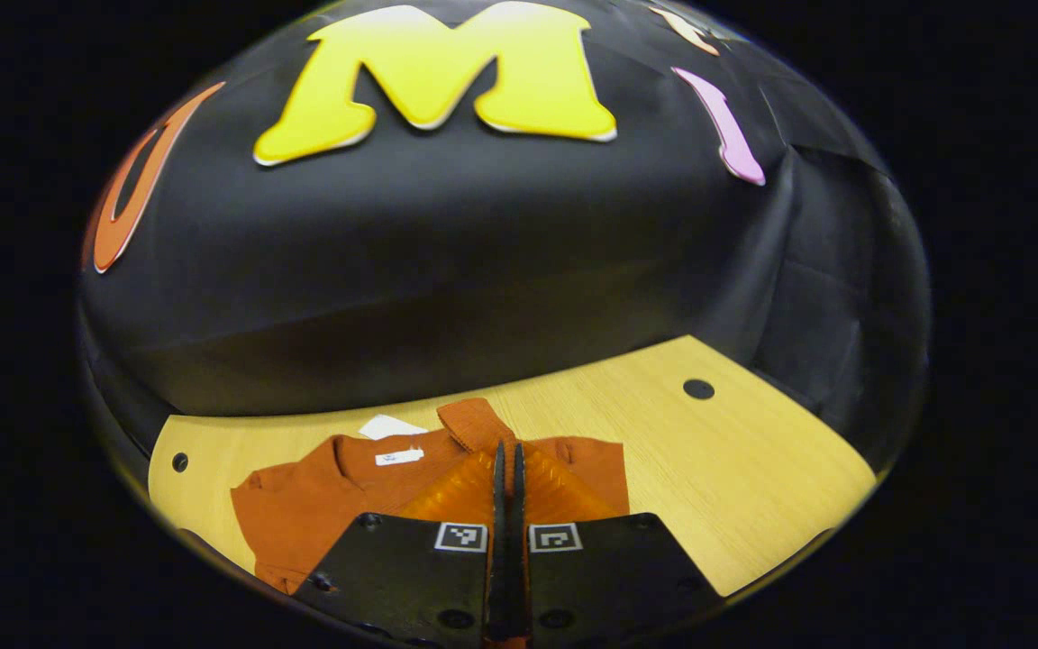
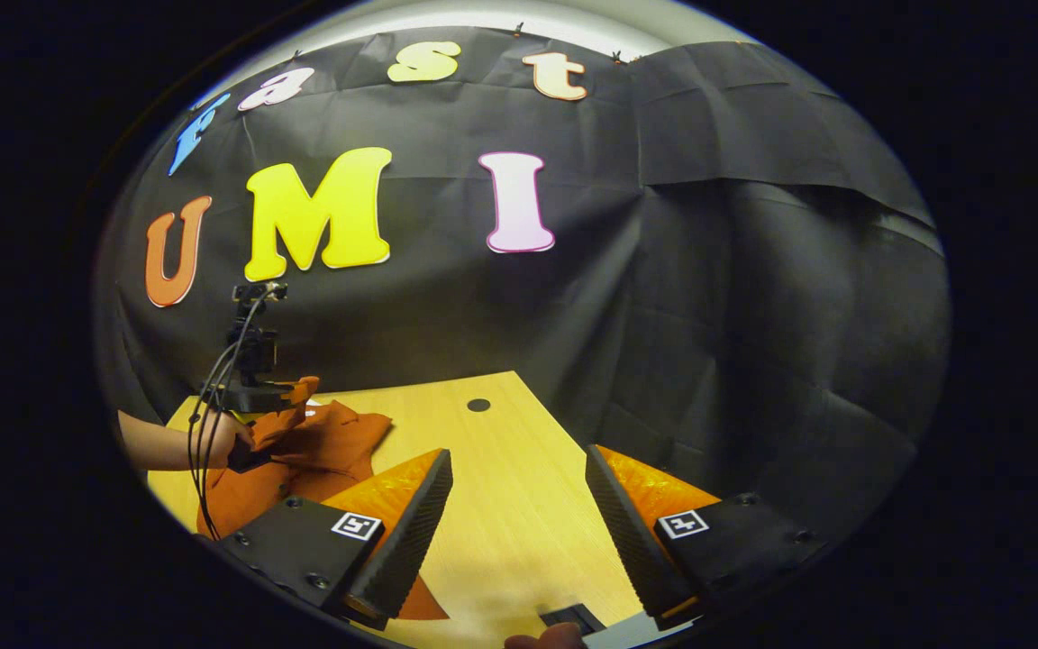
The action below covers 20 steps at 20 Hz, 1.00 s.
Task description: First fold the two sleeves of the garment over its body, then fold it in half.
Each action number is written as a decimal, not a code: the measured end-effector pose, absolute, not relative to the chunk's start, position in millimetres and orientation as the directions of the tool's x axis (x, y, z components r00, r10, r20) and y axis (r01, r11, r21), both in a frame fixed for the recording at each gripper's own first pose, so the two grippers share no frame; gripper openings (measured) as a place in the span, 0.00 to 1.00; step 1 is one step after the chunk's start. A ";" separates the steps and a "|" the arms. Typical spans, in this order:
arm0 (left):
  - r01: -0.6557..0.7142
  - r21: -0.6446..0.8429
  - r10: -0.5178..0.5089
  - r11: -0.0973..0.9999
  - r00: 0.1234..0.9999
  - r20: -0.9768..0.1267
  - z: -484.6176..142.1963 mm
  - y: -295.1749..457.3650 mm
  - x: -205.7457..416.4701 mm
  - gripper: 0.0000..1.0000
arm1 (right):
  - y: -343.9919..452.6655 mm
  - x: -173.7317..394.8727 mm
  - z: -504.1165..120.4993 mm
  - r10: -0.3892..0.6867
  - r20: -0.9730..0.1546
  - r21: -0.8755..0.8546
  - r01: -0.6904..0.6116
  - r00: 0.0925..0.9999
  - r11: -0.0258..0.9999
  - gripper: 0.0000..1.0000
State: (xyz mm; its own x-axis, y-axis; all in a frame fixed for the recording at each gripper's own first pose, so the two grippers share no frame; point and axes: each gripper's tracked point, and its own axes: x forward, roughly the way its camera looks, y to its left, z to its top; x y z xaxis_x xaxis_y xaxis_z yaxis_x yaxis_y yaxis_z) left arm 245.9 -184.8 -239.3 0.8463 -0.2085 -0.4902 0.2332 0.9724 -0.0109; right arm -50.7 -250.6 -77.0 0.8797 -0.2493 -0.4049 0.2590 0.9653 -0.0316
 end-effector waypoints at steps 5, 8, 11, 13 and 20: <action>0.307 0.081 -0.212 0.948 0.803 -0.557 -300.0 -222.2 246.7 0.03 | -269.9 -68.7 -83.1 -0.303 -0.435 -0.050 0.313 0.848 0.948 0.95; 0.336 0.088 -0.223 0.938 0.775 -0.591 -322.0 -236.8 238.3 0.08 | -271.0 -71.0 -82.8 -0.308 -0.433 -0.058 0.315 0.847 0.947 0.95; 0.394 -0.012 -0.323 0.919 0.734 -0.598 -316.8 -266.1 219.6 0.14 | -258.9 -66.5 -79.7 -0.284 -0.428 -0.052 0.290 0.858 0.956 0.95; 0.377 -0.019 -0.323 0.926 0.765 -0.557 -291.9 -266.2 216.4 0.65 | -248.3 -59.4 -75.1 -0.259 -0.414 -0.050 0.263 0.873 0.964 0.95; 0.235 -0.069 -0.244 0.970 0.919 -0.309 -133.8 -183.7 176.4 0.93 | -167.9 -6.8 -39.2 -0.087 -0.299 0.011 0.094 0.950 0.996 0.95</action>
State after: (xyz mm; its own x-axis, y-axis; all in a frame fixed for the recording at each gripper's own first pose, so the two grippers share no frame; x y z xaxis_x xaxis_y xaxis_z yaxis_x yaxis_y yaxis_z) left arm 176.4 -183.7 -133.8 0.9190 -0.2444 -0.3094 0.2347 0.9696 -0.0689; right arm -6.8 -167.9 -39.2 0.9505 -0.0865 -0.2985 0.0940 0.9955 0.0106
